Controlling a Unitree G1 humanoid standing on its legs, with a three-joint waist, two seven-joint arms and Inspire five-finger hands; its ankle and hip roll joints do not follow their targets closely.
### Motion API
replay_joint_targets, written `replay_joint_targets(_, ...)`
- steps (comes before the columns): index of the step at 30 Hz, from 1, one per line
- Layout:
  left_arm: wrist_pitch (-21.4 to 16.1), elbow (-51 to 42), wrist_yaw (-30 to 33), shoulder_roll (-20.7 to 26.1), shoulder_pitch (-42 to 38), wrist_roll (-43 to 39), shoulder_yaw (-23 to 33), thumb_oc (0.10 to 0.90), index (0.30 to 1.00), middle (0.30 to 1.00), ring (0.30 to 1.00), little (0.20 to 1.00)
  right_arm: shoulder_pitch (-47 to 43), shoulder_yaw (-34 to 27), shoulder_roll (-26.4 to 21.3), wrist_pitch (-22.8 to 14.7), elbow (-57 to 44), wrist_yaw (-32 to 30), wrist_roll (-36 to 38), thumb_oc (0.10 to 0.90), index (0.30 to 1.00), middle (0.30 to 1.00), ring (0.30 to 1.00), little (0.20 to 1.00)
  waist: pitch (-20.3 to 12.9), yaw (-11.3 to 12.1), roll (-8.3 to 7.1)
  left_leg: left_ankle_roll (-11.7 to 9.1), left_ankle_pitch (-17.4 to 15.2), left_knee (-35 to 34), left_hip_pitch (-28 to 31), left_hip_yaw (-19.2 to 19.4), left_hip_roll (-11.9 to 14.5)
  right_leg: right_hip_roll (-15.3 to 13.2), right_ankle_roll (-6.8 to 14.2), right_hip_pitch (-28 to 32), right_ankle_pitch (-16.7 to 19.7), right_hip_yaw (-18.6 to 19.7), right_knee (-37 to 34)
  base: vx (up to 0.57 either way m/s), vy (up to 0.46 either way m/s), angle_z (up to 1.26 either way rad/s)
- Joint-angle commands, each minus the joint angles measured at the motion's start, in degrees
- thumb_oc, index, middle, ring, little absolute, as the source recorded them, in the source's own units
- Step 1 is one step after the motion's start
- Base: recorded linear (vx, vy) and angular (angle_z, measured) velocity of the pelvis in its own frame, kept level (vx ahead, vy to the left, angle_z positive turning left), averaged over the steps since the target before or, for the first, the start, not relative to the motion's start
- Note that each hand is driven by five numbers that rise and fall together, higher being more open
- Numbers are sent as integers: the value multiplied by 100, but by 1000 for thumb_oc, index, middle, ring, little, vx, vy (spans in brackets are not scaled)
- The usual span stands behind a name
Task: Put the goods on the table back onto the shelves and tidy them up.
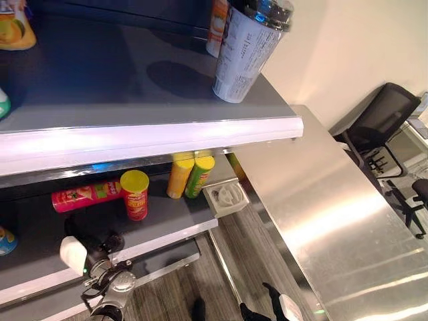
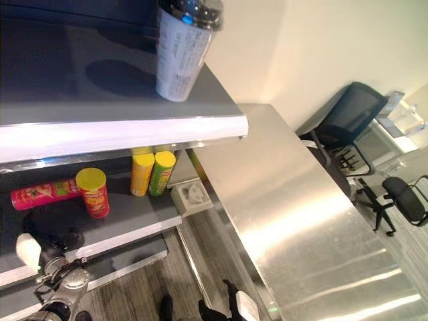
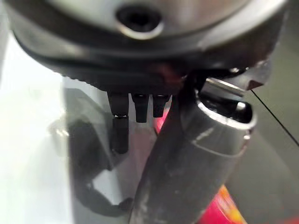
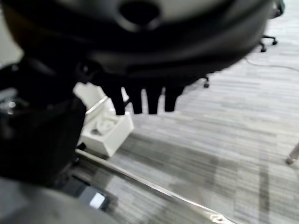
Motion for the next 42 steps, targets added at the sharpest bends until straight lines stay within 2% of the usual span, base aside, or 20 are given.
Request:
replay_joint_targets(1, 55, 5, 455, 401, 33, -170, 262, 800, 900, 900, 900, 900, -14, -18, 154, -93, -90, -258, 213, 800, 900, 900, 900, 900, 148, 149, -405, 33, -279, 13, 83, 6, 6, 18, 228, -306, 439, -203, 26, -9, -2, 5)
replay_joint_targets(5, 62, -293, 477, 356, 159, -43, 172, 800, 900, 900, 900, 900, -7, -39, 157, -72, -93, -256, 212, 800, 900, 900, 900, 900, 151, 188, -395, 35, -266, 13, 78, -29, 15, 12, 218, -286, 430, -226, 26, -6, 2, 3)
replay_joint_targets(9, 119, -981, 392, 308, 267, 486, -343, 800, 900, 900, 900, 900, -57, -128, 117, -24, -82, -232, 223, 800, 900, 900, 900, 900, 144, 234, -303, 57, -263, 13, 93, -61, -22, -26, 206, -223, 416, -256, 26, -17, 26, 9)
replay_joint_targets(12, 186, -1252, 251, 276, 310, 812, -687, 800, 900, 900, 900, 900, -110, -172, 76, -2, -91, -202, 223, 800, 900, 900, 900, 900, 112, 243, -202, 74, -254, 13, 106, -84, -48, -68, 208, -170, 413, -271, 28, -8, 50, 9)
replay_joint_targets(13, 239, -1425, 159, 234, 378, 1057, -935, 800, 900, 900, 900, 900, -149, -220, 36, 20, -98, -191, 212, 800, 900, 900, 900, 900, 94, 260, -114, 91, -263, 13, 149, -92, -85, -91, 210, -116, 404, -271, 31, 0, 63, 6)
replay_joint_targets(18, 395, -1488, 44, 171, 484, 1334, -1163, 800, 900, 900, 900, 900, -195, -297, 2, 52, -94, -200, 180, 800, 900, 900, 900, 900, 38, 283, 19, 108, -268, 13, 213, -112, -123, -126, 219, -38, 394, -276, 33, 11, 56, 4)
replay_joint_targets(19, 538, -1503, -15, 170, 541, 1600, -1315, 800, 900, 900, 900, 900, -231, -356, -7, 65, -55, -193, 161, 800, 900, 900, 900, 900, -7, 294, 124, 117, -272, 13, 260, -131, -148, -158, 226, 18, 380, -284, 36, 26, 71, 7)
replay_joint_targets(23, 652, -1539, -92, 178, 621, 1785, -1389, 800, 900, 900, 900, 900, -252, -418, -51, 79, -19, -156, 146, 800, 900, 900, 900, 900, -64, 302, 248, 121, -277, 13, 324, -160, -183, -193, 230, 107, 357, -301, 31, 21, 60, 6)
replay_joint_targets(24, 887, -1617, -163, 304, 627, 2073, -1467, 800, 900, 900, 900, 900, -248, -467, -126, 95, -13, -116, 118, 800, 900, 900, 900, 900, -101, 300, 367, 122, -279, 13, 382, -183, -210, -217, 228, 185, 330, -331, 31, 20, 77, 8)
replay_joint_targets(30, 1226, -1974, -235, 648, 615, 2487, -1292, 800, 900, 900, 900, 900, -173, -569, -259, 130, -37, 8, 53, 800, 900, 900, 900, 900, -169, 270, 541, 113, -287, 13, 488, -217, -229, -238, 218, 311, 250, -362, 31, 17, 33, 7)
replay_joint_targets(33, 1336, -1915, -284, 780, 529, 2631, -1231, 800, 900, 900, 900, 900, -151, -609, -333, 130, -51, 91, 18, 800, 900, 900, 900, 900, -169, 231, 605, 134, -293, 54, 599, -211, -271, -264, 189, 403, 155, -343, 47, 21, 49, -2)
replay_joint_targets(37, 1353, -1663, -279, 836, 321, 2739, -1274, 800, 900, 900, 900, 900, -181, -585, -467, 78, -60, 143, -27, 800, 900, 900, 900, 900, -46, 224, 572, 123, -435, 578, 435, -370, -278, -315, 137, 487, 103, -296, 63, -17, 73, -2)
replay_joint_targets(40, 1338, -1235, -271, 977, -92, 2720, -1473, 800, 900, 900, 900, 900, -385, -593, -616, 46, -28, 188, 54, 800, 900, 900, 900, 900, 58, 256, 555, -8, 32, 426, -54, -660, 6, -424, 171, 438, 135, -234, 74, -37, 135, 8)
replay_joint_targets(41, 1330, -1215, -267, 974, -115, 2716, -1484, 800, 900, 900, 900, 900, -392, -602, -614, 46, -27, 190, 55, 800, 900, 900, 900, 900, 53, 246, 559, -13, 40, 429, -78, -679, 9, -420, 167, 424, 133, -250, 77, 16, 163, 6)
replay_joint_targets(42, 1313, -883, -368, 997, -242, 2712, -1568, 800, 900, 900, 900, 900, -412, -644, -619, -3, -82, 241, 112, 800, 900, 900, 900, 900, -8, 140, 662, -23, 124, 55, -21, -571, 169, -407, 221, 360, 62, -256, 87, 27, 114, -2)
